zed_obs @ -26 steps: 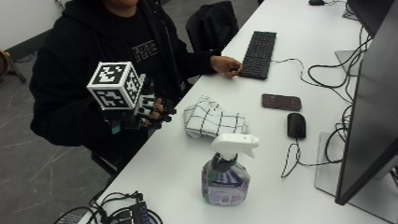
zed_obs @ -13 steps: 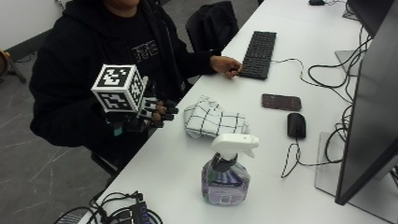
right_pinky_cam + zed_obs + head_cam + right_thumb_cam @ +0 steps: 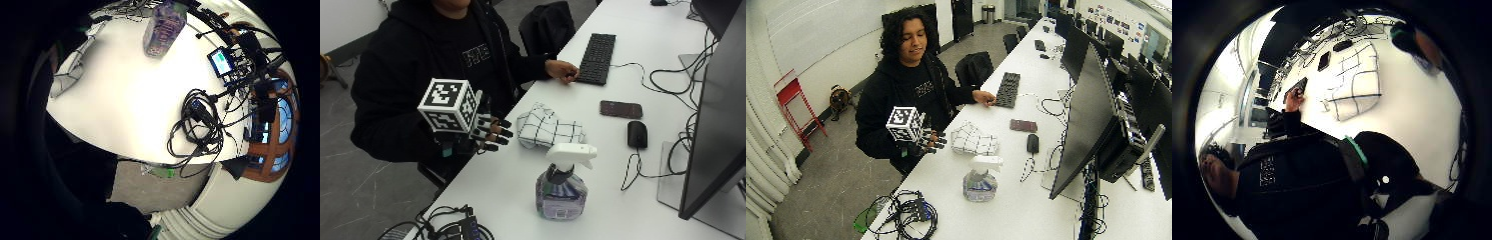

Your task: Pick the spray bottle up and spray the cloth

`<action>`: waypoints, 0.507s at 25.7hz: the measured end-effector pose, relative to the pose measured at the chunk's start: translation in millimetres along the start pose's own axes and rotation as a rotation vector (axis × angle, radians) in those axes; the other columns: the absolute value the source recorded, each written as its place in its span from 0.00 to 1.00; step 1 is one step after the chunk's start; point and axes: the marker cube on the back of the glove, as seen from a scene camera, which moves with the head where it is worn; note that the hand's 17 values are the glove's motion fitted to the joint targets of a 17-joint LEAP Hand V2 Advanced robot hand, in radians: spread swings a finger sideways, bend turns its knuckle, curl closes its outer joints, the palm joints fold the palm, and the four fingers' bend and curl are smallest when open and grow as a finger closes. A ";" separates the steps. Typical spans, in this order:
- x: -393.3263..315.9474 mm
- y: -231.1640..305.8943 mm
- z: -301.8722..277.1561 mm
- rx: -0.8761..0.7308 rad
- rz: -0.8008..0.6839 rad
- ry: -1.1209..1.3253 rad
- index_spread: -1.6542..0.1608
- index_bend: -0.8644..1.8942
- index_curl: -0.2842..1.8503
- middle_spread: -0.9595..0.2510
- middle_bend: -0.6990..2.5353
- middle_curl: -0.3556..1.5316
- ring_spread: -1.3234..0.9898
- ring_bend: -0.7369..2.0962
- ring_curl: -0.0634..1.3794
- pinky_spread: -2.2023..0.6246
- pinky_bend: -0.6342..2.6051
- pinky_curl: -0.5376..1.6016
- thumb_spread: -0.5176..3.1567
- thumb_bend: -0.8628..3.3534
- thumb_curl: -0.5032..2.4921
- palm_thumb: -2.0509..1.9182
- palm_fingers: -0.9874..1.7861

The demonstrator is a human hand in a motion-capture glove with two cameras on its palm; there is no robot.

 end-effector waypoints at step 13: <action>102.1 -70.7 -35.2 0.174 0.204 -0.242 0.71 0.36 0.25 0.65 0.31 0.37 0.48 0.42 0.27 0.78 0.26 0.38 0.42 0.22 0.25 0.66 0.63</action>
